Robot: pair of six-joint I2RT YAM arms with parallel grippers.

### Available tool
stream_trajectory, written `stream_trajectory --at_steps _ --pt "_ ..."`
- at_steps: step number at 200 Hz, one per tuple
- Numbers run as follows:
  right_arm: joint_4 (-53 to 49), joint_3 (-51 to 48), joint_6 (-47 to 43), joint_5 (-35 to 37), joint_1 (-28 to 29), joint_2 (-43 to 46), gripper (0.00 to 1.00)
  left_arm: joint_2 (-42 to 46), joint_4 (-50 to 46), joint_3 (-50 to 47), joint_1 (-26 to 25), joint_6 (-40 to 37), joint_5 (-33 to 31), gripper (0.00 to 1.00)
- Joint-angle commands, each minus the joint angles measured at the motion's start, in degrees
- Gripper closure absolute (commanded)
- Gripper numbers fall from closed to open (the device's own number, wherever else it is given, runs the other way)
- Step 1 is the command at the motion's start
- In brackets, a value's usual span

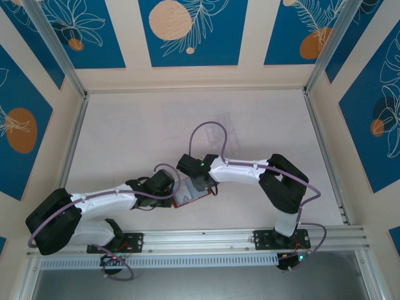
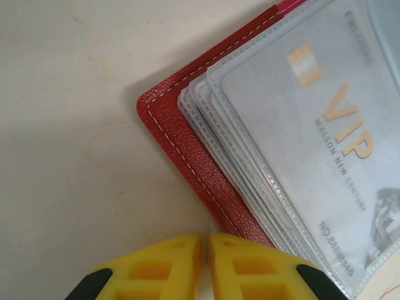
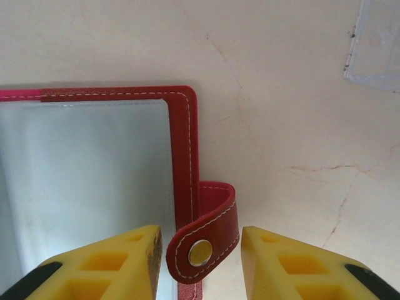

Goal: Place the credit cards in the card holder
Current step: Close the card holder at the bottom-center of the table.

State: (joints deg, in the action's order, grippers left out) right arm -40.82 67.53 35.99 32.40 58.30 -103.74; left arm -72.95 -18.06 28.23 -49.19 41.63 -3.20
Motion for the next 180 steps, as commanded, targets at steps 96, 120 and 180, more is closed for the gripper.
stream_trajectory --at_steps 96,120,180 --pt "-4.1 0.3 1.3 2.3 -1.2 3.8 1.0 -5.1 4.2 2.8 -0.6 -1.8 2.2 0.87" --pt "-2.2 -2.4 0.9 -1.4 -3.0 8.6 1.0 -7.1 4.9 5.1 -0.9 -2.2 3.0 0.87" --pt "-0.9 -6.7 0.6 -6.3 -7.3 15.6 1.0 -13.0 5.7 12.1 -2.5 -2.8 3.8 0.87"
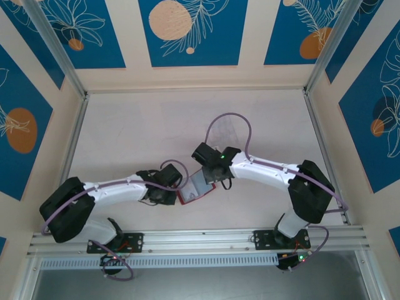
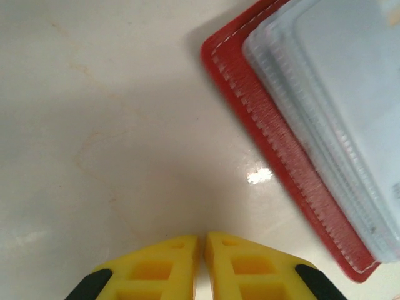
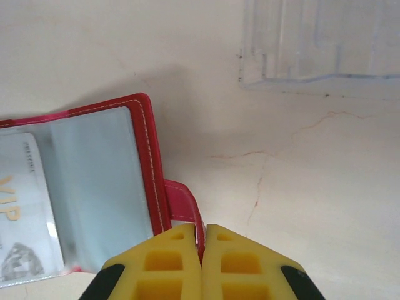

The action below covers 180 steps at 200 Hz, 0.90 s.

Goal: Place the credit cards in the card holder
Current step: Close the card holder at the bottom-center of the table.

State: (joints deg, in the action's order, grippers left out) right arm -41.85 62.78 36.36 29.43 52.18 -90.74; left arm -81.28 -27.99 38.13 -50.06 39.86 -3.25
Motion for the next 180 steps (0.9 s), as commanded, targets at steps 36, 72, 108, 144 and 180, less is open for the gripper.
stream_trajectory --at_steps 36,72,108,144,180 --pt "2.5 -4.5 -0.2 -8.9 -3.3 7.1 1.0 -8.9 18.1 5.5 -1.9 -0.4 5.6 0.87" --pt "9.1 -5.2 -0.1 -20.8 -4.1 10.3 1.0 -12.1 20.1 7.1 -1.9 -0.1 7.2 0.87" --pt "17.2 -5.7 3.4 -30.7 -4.2 8.3 1.0 -11.9 21.3 6.5 -1.8 1.0 7.0 0.88" --pt "25.5 -5.3 8.3 -37.6 -3.2 4.1 1.0 -9.4 23.9 2.8 -1.1 3.0 8.3 0.87" --pt "36.3 -8.3 14.9 -43.7 -2.7 2.0 1.0 -8.4 27.7 -0.5 -0.1 5.8 9.2 0.87"
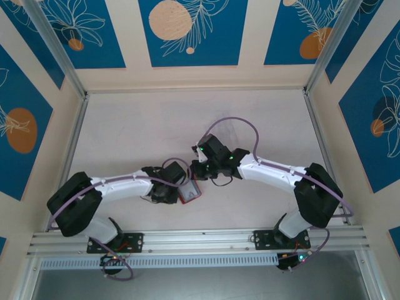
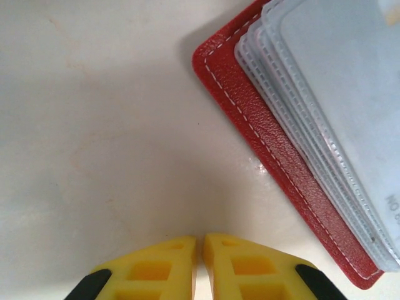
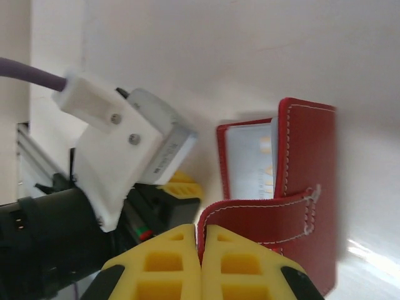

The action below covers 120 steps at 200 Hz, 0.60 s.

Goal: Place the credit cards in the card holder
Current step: Close the card holder at the bottom-center of the table.

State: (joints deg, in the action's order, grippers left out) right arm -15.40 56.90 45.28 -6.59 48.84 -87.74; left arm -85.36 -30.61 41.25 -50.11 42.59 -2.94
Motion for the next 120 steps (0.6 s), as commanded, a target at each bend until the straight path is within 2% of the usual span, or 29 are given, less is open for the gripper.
stream_trajectory --at_steps 1,18,54,95,120 --pt "10.2 -2.5 6.2 -7.9 0.6 -1.1 1.0 -4.3 30.5 -3.8 0.0 3.1 8.9 0.87" --pt "13.8 -4.1 9.1 -9.2 1.3 -2.0 1.0 -3.1 31.0 -5.4 1.1 4.8 8.6 0.87" --pt "12.8 -3.5 9.9 -7.6 3.3 -4.8 1.0 5.4 28.4 -11.4 3.5 8.4 4.9 0.85" --pt "8.4 1.8 7.7 -3.8 6.3 -11.5 1.0 18.6 16.4 -14.0 4.1 9.0 -0.4 0.8" --pt "6.2 5.2 5.9 -2.7 7.8 -16.5 0.89 28.8 8.2 -16.0 4.4 10.2 -4.5 0.79"
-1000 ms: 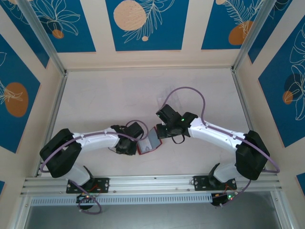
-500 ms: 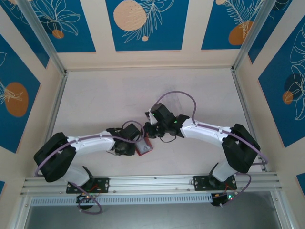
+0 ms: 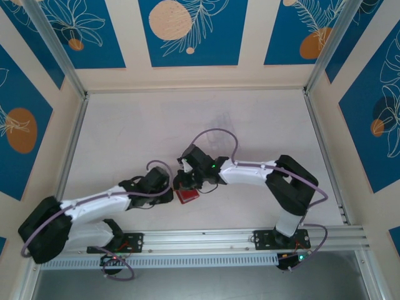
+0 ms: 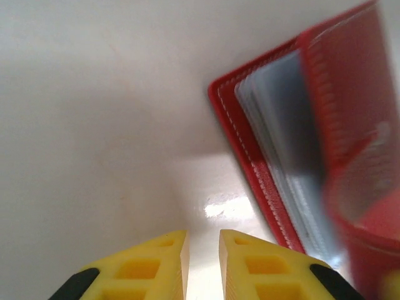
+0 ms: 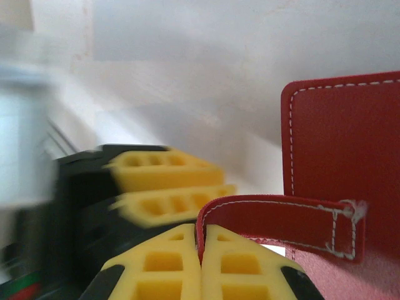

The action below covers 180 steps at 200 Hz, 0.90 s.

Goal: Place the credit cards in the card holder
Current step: Close the card holder at the bottom-center of the table.

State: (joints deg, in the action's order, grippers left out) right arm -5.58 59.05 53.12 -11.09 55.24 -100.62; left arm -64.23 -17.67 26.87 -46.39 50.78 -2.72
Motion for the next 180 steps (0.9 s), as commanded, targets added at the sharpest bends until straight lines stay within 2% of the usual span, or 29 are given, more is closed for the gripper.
stream_trajectory --at_steps 1,41,88,100,121,138,151,170,180 --pt "-3.7 3.2 -2.1 1.9 1.5 -3.7 0.88 8.1 -5.1 -1.7 0.7 2.0 -4.9 0.79" --pt "-7.9 7.2 -8.8 -3.0 1.0 0.8 0.59 19.6 -16.1 -0.1 0.9 0.2 -9.0 0.74" --pt "-14.6 7.7 -14.1 -12.4 -2.9 10.1 0.46 17.7 -17.3 4.5 1.6 -3.0 -8.9 0.73" --pt "-17.0 7.4 -15.1 -11.9 -3.9 12.3 0.45 16.7 -17.6 5.9 1.7 -3.4 -9.3 0.72" --pt "-21.0 5.1 -15.9 -6.5 -6.0 14.4 0.5 15.7 -16.7 8.1 1.7 -5.0 -8.8 0.72" --pt "-22.3 3.3 -15.7 -4.0 -7.4 12.7 0.74 13.5 -15.9 10.2 1.8 -6.6 -7.7 0.72" --pt "-22.1 2.6 -15.7 -2.9 -7.2 10.2 0.87 10.6 -14.9 12.0 1.7 -8.1 -5.7 0.73" --pt "-22.4 3.0 -15.3 -0.7 -6.4 5.4 1.0 6.7 -12.5 13.9 1.7 -9.5 -2.4 0.75" --pt "-22.5 3.4 -15.2 0.6 -5.8 3.2 1.0 5.0 -11.1 14.5 1.7 -9.9 -1.3 0.76"
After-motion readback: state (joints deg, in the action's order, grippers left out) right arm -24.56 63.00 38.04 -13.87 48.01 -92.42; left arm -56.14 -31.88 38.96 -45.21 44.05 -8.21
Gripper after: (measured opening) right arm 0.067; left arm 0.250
